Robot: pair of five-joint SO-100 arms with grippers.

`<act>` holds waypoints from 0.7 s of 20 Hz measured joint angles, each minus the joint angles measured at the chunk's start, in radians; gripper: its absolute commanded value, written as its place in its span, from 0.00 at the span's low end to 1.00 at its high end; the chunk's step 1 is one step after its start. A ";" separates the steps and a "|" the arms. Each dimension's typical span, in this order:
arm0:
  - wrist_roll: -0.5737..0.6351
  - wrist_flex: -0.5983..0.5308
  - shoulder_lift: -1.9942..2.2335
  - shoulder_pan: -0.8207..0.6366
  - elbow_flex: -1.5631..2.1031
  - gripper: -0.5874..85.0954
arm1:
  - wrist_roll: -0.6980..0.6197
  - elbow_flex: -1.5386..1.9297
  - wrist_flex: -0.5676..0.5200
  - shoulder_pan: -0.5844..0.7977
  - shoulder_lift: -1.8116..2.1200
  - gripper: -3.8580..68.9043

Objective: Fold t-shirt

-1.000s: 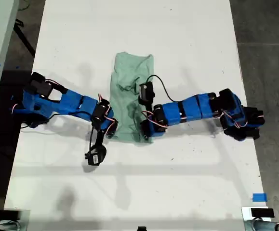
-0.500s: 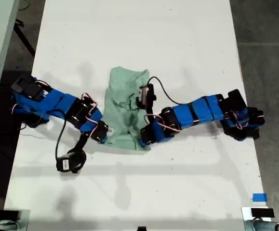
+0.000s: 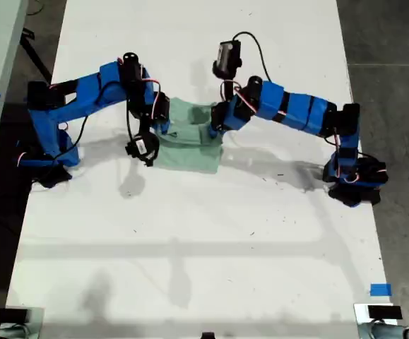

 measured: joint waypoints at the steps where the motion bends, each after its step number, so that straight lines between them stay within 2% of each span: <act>1: 0.014 -0.012 -0.021 -0.028 0.000 0.01 | -0.011 0.000 0.000 0.023 -0.003 0.04; 4: 0.032 -0.043 -0.069 -0.055 0.000 0.01 | -0.031 0.002 -0.015 0.040 -0.041 0.04; 5: 0.035 -0.049 -0.080 -0.061 0.000 0.07 | -0.035 0.002 -0.021 0.044 -0.044 0.09; 6: 0.035 -0.054 -0.083 -0.071 0.000 0.24 | -0.037 0.002 -0.025 0.054 -0.046 0.41; 7: 0.043 -0.057 -0.083 -0.086 0.000 0.30 | -0.041 0.002 -0.028 0.064 -0.046 0.60; 8: 0.052 -0.057 -0.083 -0.106 0.000 0.33 | -0.049 0.002 -0.028 0.083 -0.046 0.59; 11: 0.080 -0.057 -0.040 -0.202 0.000 0.33 | -0.086 0.002 0.025 0.184 -0.046 0.46; 14: 0.126 -0.038 0.110 -0.364 0.000 0.33 | -0.144 0.002 0.121 0.334 0.026 0.43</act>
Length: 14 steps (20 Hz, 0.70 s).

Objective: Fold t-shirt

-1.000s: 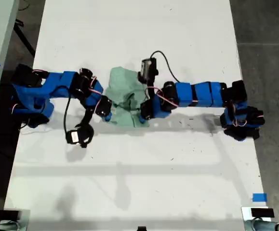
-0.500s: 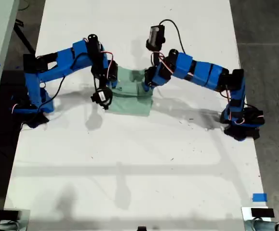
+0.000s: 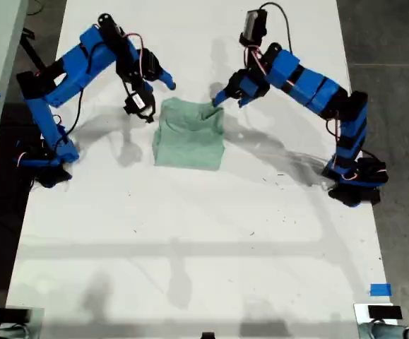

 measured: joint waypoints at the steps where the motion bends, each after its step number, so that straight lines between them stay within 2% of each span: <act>1: 0.018 0.009 0.061 -0.058 0.000 0.33 | -0.023 0.005 0.032 0.054 0.052 0.43; 4: 0.071 0.040 0.210 -0.184 0.009 0.32 | -0.087 0.135 0.081 0.202 0.258 0.41; 7: 0.086 0.048 0.347 -0.212 0.121 0.31 | -0.115 0.367 0.081 0.287 0.503 0.39; 9: 0.086 0.003 0.472 -0.210 0.276 0.27 | -0.114 0.565 0.081 0.301 0.687 0.38; 11: 0.084 -0.081 0.650 -0.210 0.494 0.17 | -0.086 0.772 0.081 0.290 0.887 0.27; 13: 0.060 -0.170 0.868 -0.164 0.758 0.01 | -0.035 0.974 0.081 0.241 1.095 0.15; 14: 0.041 -0.207 0.982 -0.121 0.891 0.01 | 0.006 1.074 0.075 0.204 1.204 0.09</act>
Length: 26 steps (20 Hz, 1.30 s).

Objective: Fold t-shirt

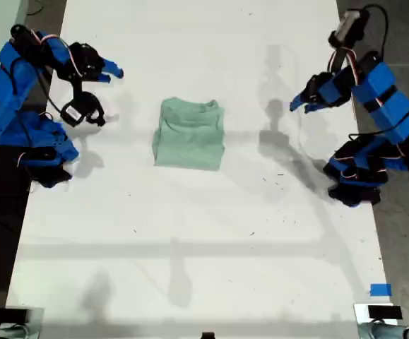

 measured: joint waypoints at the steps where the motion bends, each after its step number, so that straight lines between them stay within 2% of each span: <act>1: -0.034 -0.031 0.117 0.048 0.133 0.01 | 0.052 0.095 -0.025 -0.057 0.104 0.04; 4: -0.179 -0.135 0.465 0.229 0.528 0.01 | 0.192 0.278 -0.101 -0.282 0.296 0.04; 6: -0.273 -0.178 0.693 0.324 0.773 0.01 | 0.247 0.373 -0.189 -0.336 0.310 0.04; 9: -0.322 -0.187 0.805 0.357 0.953 0.01 | 0.241 0.324 -0.376 -0.387 0.098 0.04; 12: -0.327 -0.216 0.827 0.354 1.015 0.01 | 0.179 0.008 -0.483 -0.440 -0.325 0.04; 15: -0.328 -0.238 0.838 0.354 1.071 0.01 | 0.120 -0.433 -0.488 -0.502 -0.773 0.04; 19: -0.333 -0.244 0.911 0.354 1.121 0.01 | 0.075 -1.104 -0.425 -0.566 -1.335 0.04; 26: -0.348 -0.216 1.062 0.354 1.190 0.01 | 0.075 -1.232 -0.425 -0.577 -1.460 0.04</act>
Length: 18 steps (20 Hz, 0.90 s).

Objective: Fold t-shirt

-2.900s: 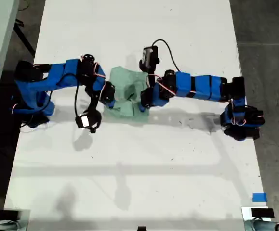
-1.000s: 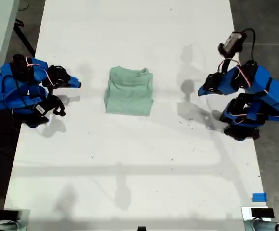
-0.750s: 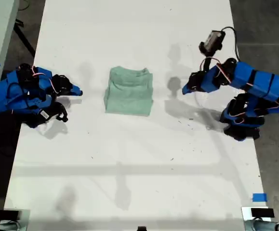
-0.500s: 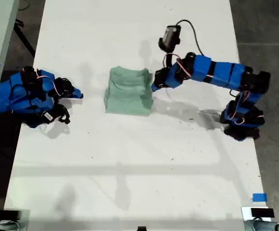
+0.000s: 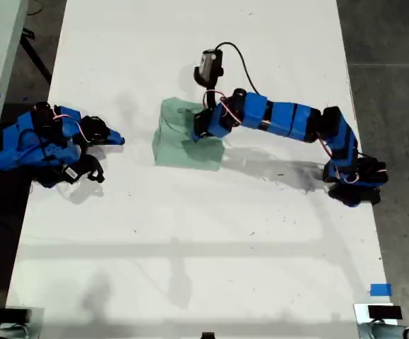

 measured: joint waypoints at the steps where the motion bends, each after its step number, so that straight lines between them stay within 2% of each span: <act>1: -0.005 0.009 0.005 0.000 0.000 0.01 | -0.002 0.000 -0.005 0.000 -0.002 0.04; 4: -0.011 0.012 0.012 0.003 0.000 0.01 | -0.025 -0.009 -0.057 0.002 -0.054 0.04; 6: -0.011 0.012 0.012 0.009 0.000 0.01 | -0.063 -0.011 -0.132 0.031 -0.104 0.04; 10: -0.011 0.012 0.015 0.009 0.025 0.01 | -0.115 -0.005 -0.322 0.218 -0.209 0.03; 12: -0.011 0.012 0.014 0.008 0.026 0.01 | -0.138 -0.005 -0.368 0.325 -0.210 0.03; 15: -0.011 0.012 0.015 0.008 0.026 0.03 | -0.181 -0.002 -0.341 0.436 -0.184 0.03; 16: -0.011 0.012 0.015 0.008 0.026 0.06 | -0.192 0.012 -0.305 0.437 -0.147 0.03; 18: -0.011 0.012 0.015 0.008 0.026 0.06 | -0.206 0.067 -0.221 0.422 -0.051 0.03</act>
